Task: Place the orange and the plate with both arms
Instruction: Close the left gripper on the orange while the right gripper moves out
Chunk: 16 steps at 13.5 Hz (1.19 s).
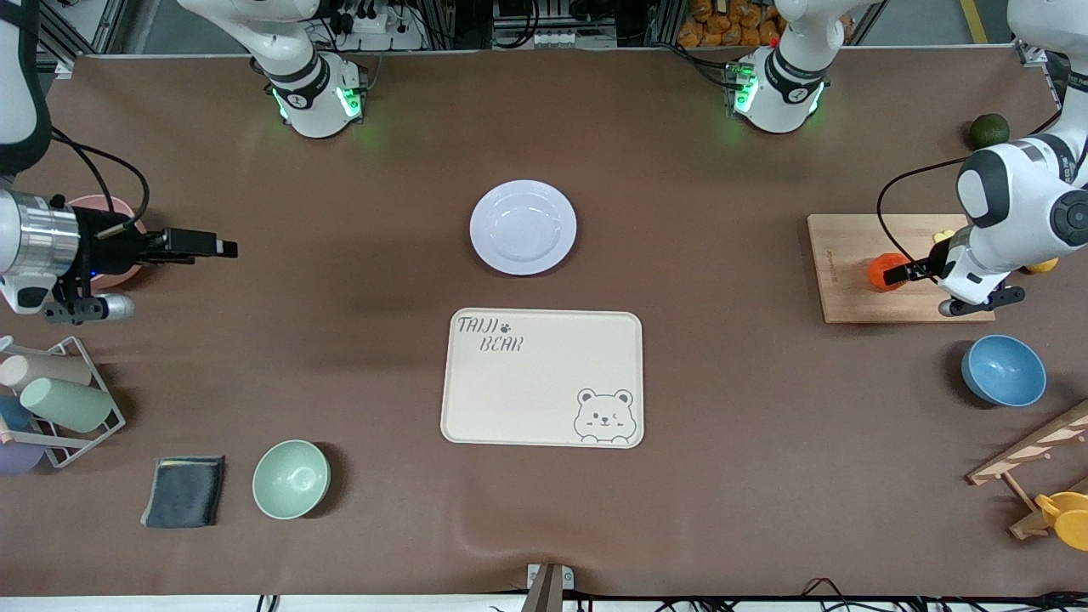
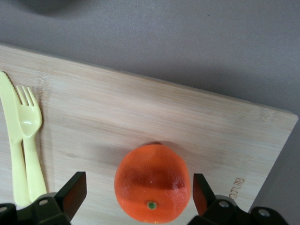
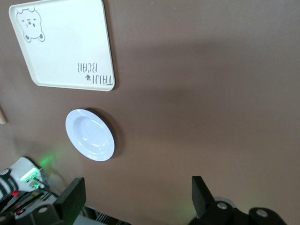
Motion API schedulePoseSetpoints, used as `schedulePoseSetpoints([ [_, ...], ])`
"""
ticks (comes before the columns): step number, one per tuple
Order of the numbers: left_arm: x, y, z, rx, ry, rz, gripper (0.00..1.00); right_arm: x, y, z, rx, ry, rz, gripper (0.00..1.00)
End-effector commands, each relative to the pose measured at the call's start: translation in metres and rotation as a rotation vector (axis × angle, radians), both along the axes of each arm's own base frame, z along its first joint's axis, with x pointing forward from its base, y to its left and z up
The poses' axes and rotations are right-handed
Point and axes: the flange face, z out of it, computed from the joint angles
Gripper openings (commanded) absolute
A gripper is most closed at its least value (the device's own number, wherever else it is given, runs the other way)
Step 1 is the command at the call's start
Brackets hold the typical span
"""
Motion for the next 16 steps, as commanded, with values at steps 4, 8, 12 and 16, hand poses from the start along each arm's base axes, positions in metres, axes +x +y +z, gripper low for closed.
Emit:
schedulePoseSetpoints([
  [4, -0.008, -0.007, 0.001, 0.007, 0.007, -0.031, 1.0, -0.002, 0.025, -0.044, 0.162, 0.073, 0.023, 1.0],
  [8, -0.012, -0.01, -0.006, 0.0, 0.023, -0.032, 1.0, -0.01, 0.072, -0.061, 0.17, 0.092, 0.095, 1.0],
  [12, -0.017, -0.011, -0.017, -0.012, 0.043, -0.025, 1.0, -0.02, 0.077, -0.075, 0.165, 0.109, 0.092, 1.0],
  [16, -0.019, -0.013, -0.029, -0.021, 0.063, -0.026, 1.0, -0.025, 0.075, -0.085, 0.165, 0.122, 0.086, 1.0],
])
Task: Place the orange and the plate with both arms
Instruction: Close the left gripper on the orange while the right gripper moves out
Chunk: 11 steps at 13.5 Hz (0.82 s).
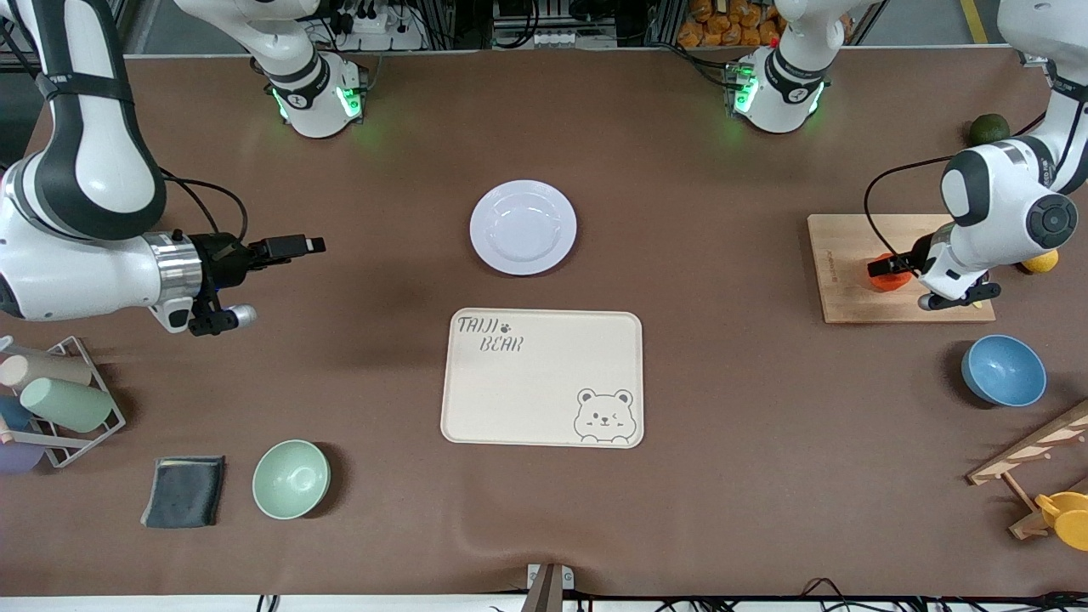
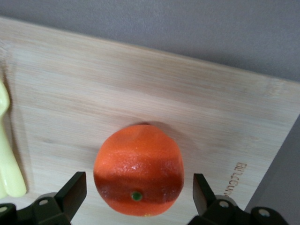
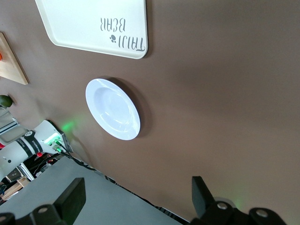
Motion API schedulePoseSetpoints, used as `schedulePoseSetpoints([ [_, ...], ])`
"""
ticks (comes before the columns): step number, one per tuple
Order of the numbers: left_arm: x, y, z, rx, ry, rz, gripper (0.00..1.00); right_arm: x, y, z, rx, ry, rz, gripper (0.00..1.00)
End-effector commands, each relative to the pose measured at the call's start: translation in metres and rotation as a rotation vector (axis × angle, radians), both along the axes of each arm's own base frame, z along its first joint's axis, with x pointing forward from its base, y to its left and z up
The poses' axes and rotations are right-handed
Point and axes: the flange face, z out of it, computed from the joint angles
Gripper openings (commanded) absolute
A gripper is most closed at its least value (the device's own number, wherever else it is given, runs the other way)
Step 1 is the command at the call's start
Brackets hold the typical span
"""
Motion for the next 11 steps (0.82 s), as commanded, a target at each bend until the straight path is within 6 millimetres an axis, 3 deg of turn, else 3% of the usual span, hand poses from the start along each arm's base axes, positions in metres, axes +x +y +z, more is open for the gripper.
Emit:
schedulePoseSetpoints([
  [1, -0.002, 0.0, -0.009, -0.001, 0.009, -0.012, 1.0, -0.011, -0.004, -0.003, 0.02, -0.006, -0.019, 1.0],
  [3, -0.002, -0.001, -0.013, -0.009, 0.014, -0.002, 1.0, -0.022, 0.0, -0.008, 0.027, -0.02, -0.046, 1.0],
  [5, -0.001, -0.004, -0.017, -0.018, 0.016, -0.002, 0.87, -0.035, 0.011, -0.012, 0.019, -0.046, -0.045, 1.0],
  [8, 0.004, 0.0, -0.02, -0.024, -0.009, -0.041, 0.66, -0.043, 0.01, -0.019, 0.02, -0.064, -0.047, 1.0],
  [11, 0.013, -0.004, -0.004, -0.02, -0.038, -0.088, 0.27, -0.051, 0.006, -0.039, 0.067, -0.084, -0.037, 1.0],
])
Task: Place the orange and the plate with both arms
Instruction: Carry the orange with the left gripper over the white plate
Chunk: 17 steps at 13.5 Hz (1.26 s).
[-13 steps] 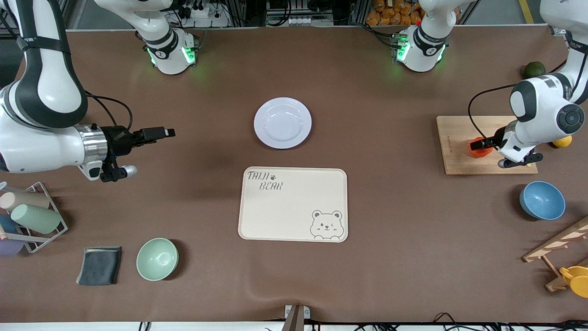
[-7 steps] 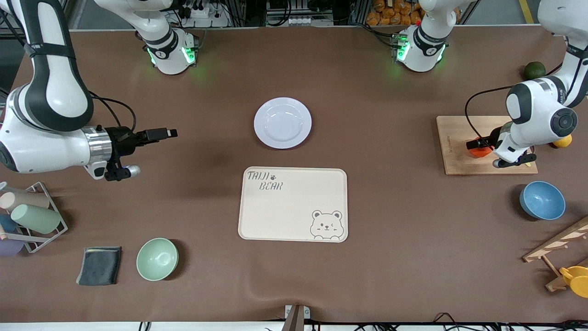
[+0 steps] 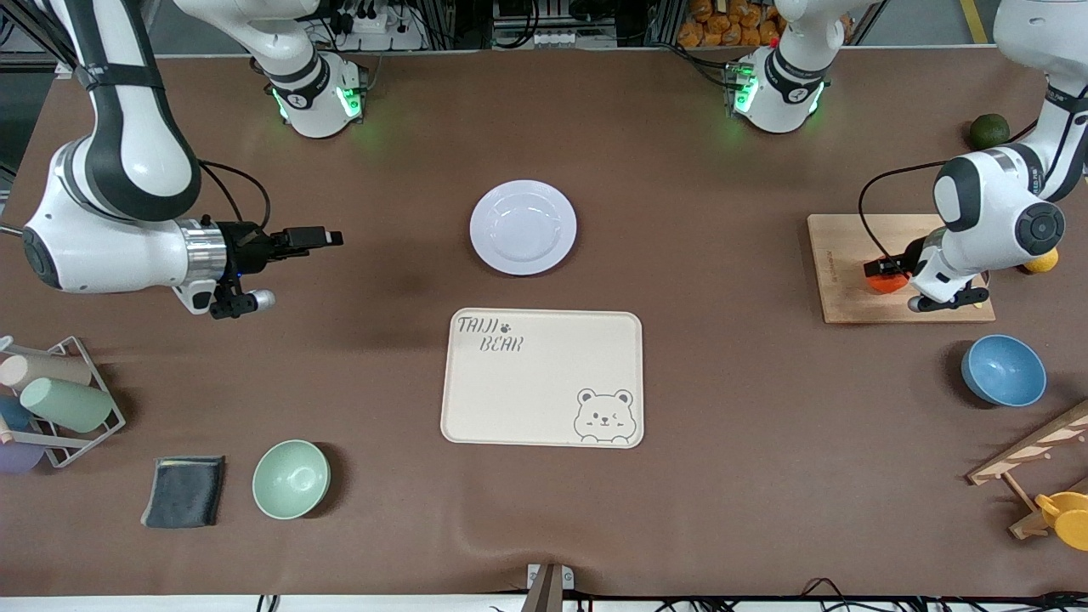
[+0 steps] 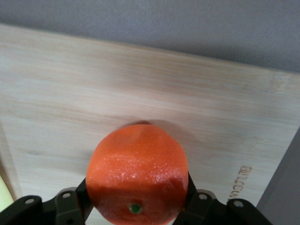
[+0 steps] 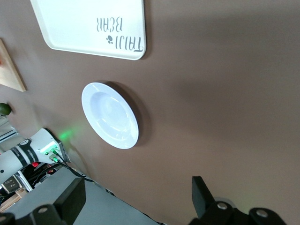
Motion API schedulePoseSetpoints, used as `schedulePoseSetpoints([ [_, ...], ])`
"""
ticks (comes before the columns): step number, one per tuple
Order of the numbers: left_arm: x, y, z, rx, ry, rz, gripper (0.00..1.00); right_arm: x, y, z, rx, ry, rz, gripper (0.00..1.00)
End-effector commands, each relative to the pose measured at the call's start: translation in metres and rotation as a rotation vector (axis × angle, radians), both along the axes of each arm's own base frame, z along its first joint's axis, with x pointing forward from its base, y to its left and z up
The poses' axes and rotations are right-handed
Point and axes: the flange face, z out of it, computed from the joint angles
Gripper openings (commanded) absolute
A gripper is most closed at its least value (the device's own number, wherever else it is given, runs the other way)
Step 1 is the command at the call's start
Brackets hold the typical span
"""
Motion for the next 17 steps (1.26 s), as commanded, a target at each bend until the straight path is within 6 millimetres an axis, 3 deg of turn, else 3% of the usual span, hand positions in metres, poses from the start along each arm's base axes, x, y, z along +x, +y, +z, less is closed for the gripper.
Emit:
schedulePoseSetpoints([
  [1, 0.021, -0.011, 0.028, 0.004, -0.059, -0.039, 0.14, -0.016, -0.006, -0.014, 0.046, -0.027, -0.003, 1.0],
  [4, 0.063, -0.053, 0.085, -0.015, 0.002, -0.073, 0.05, -0.021, -0.005, -0.022, 0.052, -0.013, -0.004, 1.0],
  [5, 0.076, -0.084, 0.104, -0.061, -0.018, -0.029, 0.03, -0.025, -0.003, -0.028, 0.073, 0.003, -0.02, 1.0],
  [7, 0.092, -0.165, 0.133, -0.088, -0.058, 0.02, 0.04, -0.03, -0.004, -0.037, 0.099, -0.009, -0.015, 1.0],
  [10, 0.094, -0.297, 0.174, -0.109, -0.107, 0.08, 0.08, -0.036, -0.004, -0.049, 0.123, -0.013, -0.015, 1.0],
  [13, 0.057, -0.424, 0.198, -0.118, -0.095, 0.243, 0.08, -0.044, -0.004, -0.063, 0.148, -0.02, -0.021, 1.0],
  [16, -0.012, -0.551, 0.186, -0.094, -0.023, 0.328, 0.11, -0.047, -0.01, -0.074, 0.174, -0.035, -0.018, 1.0],
  [17, -0.031, -0.582, 0.178, -0.08, 0.006, 0.372, 0.11, -0.047, -0.01, -0.075, 0.174, -0.031, -0.018, 1.0],
])
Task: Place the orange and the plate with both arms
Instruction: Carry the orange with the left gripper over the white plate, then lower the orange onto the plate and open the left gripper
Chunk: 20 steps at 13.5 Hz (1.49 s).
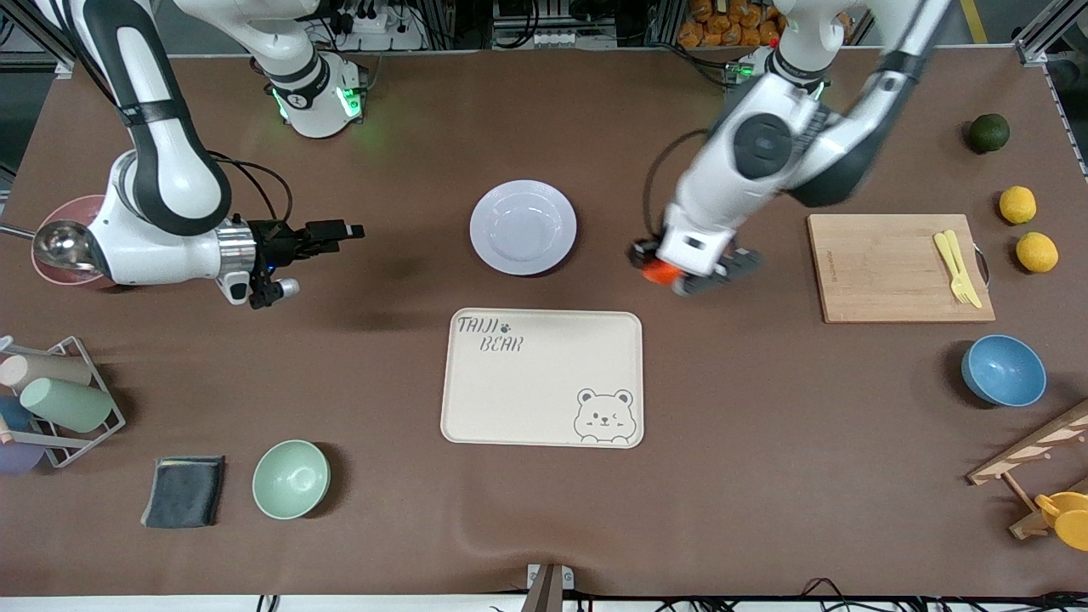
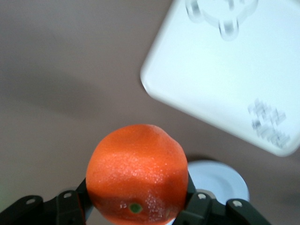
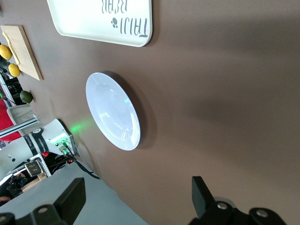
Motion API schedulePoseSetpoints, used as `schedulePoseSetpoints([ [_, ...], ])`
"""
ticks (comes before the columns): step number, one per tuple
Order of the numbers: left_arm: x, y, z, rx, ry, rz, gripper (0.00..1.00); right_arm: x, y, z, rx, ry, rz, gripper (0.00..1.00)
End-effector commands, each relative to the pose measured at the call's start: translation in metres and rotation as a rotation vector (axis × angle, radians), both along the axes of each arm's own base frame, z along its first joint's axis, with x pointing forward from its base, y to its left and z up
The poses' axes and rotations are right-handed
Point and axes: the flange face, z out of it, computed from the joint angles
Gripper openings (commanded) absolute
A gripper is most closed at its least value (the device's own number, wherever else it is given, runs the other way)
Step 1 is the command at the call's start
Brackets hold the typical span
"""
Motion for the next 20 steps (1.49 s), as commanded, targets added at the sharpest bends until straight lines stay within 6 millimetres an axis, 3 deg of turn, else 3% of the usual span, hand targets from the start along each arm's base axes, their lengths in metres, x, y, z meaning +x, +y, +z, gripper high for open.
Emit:
schedulePoseSetpoints([
  [1, -0.029, -0.071, -0.025, -0.009, 0.116, 0.107, 0.11, -0.006, -0.005, -0.002, 0.03, -0.012, -0.021, 1.0],
  [4, -0.085, -0.131, -0.071, -0.006, 0.157, 0.153, 0.13, -0.011, -0.002, -0.01, 0.058, 0.0, -0.029, 1.0],
  [6, -0.098, -0.151, -0.107, 0.024, 0.111, 0.183, 0.13, -0.011, -0.003, -0.019, 0.074, 0.002, -0.027, 1.0],
  [8, -0.122, -0.17, -0.158, 0.049, 0.061, 0.18, 0.12, -0.014, -0.004, -0.027, 0.085, 0.011, -0.025, 1.0],
  [9, -0.13, -0.174, -0.177, 0.089, 0.011, 0.168, 0.11, -0.017, -0.004, -0.031, 0.092, 0.02, -0.039, 1.0],
  [13, -0.128, -0.204, -0.213, 0.11, -0.018, 0.199, 0.15, -0.032, 0.002, -0.05, 0.124, 0.015, -0.068, 1.0],
  [15, -0.133, -0.21, -0.221, 0.122, -0.027, 0.207, 0.28, -0.036, 0.004, -0.058, 0.13, 0.035, -0.072, 1.0],
  [16, -0.13, -0.208, -0.22, 0.123, -0.03, 0.216, 0.48, -0.042, 0.013, -0.063, 0.148, 0.05, -0.079, 1.0],
  [17, -0.129, -0.208, -0.217, 0.119, -0.03, 0.22, 0.99, -0.047, 0.022, -0.066, 0.165, 0.057, -0.08, 1.0],
  [18, -0.123, -0.208, -0.211, 0.113, -0.04, 0.223, 1.0, -0.051, 0.026, -0.072, 0.173, 0.062, -0.082, 1.0],
  [20, -0.095, -0.203, -0.179, 0.089, -0.065, 0.269, 1.0, -0.061, 0.038, -0.082, 0.184, 0.086, -0.093, 1.0],
])
